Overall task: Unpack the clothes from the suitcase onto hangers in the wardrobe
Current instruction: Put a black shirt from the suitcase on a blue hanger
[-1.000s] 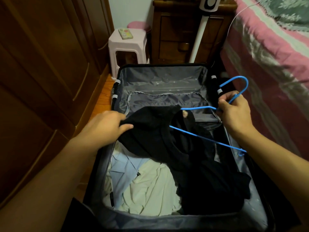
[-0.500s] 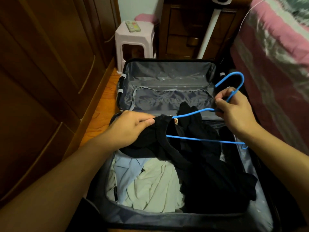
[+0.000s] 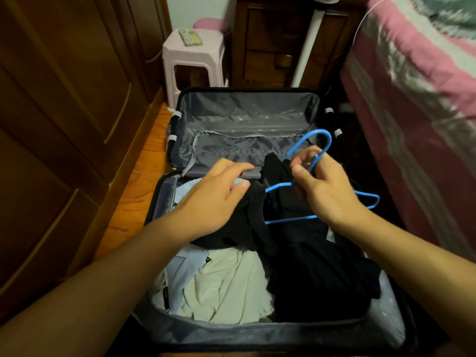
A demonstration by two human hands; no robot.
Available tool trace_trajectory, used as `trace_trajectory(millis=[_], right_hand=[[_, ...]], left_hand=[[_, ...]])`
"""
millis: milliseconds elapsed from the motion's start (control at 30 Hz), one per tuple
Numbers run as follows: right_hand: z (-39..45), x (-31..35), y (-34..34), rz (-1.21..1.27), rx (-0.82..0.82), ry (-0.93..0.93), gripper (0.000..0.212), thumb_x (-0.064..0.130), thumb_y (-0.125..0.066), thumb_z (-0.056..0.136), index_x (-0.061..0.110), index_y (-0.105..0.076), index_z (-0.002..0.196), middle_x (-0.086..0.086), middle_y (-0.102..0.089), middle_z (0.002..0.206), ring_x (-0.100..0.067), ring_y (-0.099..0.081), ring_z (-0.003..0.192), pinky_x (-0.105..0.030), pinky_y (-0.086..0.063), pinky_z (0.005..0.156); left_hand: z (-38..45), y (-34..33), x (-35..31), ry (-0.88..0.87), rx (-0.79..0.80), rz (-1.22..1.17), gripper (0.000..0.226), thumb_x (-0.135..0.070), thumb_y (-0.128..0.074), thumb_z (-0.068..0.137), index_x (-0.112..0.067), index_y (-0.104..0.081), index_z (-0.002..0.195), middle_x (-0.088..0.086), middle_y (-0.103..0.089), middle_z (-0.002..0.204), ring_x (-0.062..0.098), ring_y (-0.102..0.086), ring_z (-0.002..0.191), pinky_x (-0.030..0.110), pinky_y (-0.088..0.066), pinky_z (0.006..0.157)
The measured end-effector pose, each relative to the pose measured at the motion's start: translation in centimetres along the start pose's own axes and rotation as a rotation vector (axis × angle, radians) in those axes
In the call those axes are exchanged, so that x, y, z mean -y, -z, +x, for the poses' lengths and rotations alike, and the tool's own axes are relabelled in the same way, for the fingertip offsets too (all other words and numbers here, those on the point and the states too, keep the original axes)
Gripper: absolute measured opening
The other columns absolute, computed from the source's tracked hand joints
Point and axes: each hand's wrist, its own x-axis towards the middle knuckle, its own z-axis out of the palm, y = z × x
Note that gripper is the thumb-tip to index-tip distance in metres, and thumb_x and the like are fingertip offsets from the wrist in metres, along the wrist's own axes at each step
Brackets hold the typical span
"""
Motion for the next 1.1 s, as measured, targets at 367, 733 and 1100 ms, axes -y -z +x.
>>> trace_trajectory(millis=[367, 733, 1100], right_hand=[[-0.6, 0.8, -2.6, -0.003, 0.343, -0.05, 0.015, 0.012, -0.058, 0.095, 0.027, -0.056, 0.097, 0.001, -0.071, 0.076, -0.017, -0.069, 0.081, -0.041, -0.053, 0.088], [-0.6, -5.0, -2.1, -0.443, 0.856, -0.021, 0.056, 0.028, -0.082, 0.077, 0.024, -0.061, 0.128, 0.006, -0.063, 0.117, -0.014, -0.06, 0.112, -0.031, -0.047, 0.099], [4.4, -7.6, 6.9, -0.908, 0.155, -0.14, 0.023, 0.003, -0.057, 0.078, 0.014, -0.062, 0.098, -0.018, -0.068, 0.099, -0.041, -0.064, 0.094, -0.039, -0.049, 0.074]], left_hand=[[-1.0, 0.1, 0.7, -0.153, 0.0, 0.093, 0.019, -0.032, -0.06, 0.097, -0.019, -0.07, 0.108, -0.015, -0.059, 0.09, 0.006, -0.056, 0.089, 0.024, -0.046, 0.08], [-1.8, 0.7, 1.4, -0.249, 0.319, 0.082, 0.017, -0.035, -0.057, 0.097, -0.032, -0.068, 0.11, -0.015, -0.06, 0.1, 0.006, -0.059, 0.097, 0.035, -0.049, 0.083], [-1.0, 3.7, 0.6, -0.244, -0.165, 0.16, 0.025, -0.026, -0.058, 0.097, -0.009, -0.073, 0.108, -0.006, -0.066, 0.096, 0.01, -0.06, 0.09, 0.012, -0.042, 0.084]])
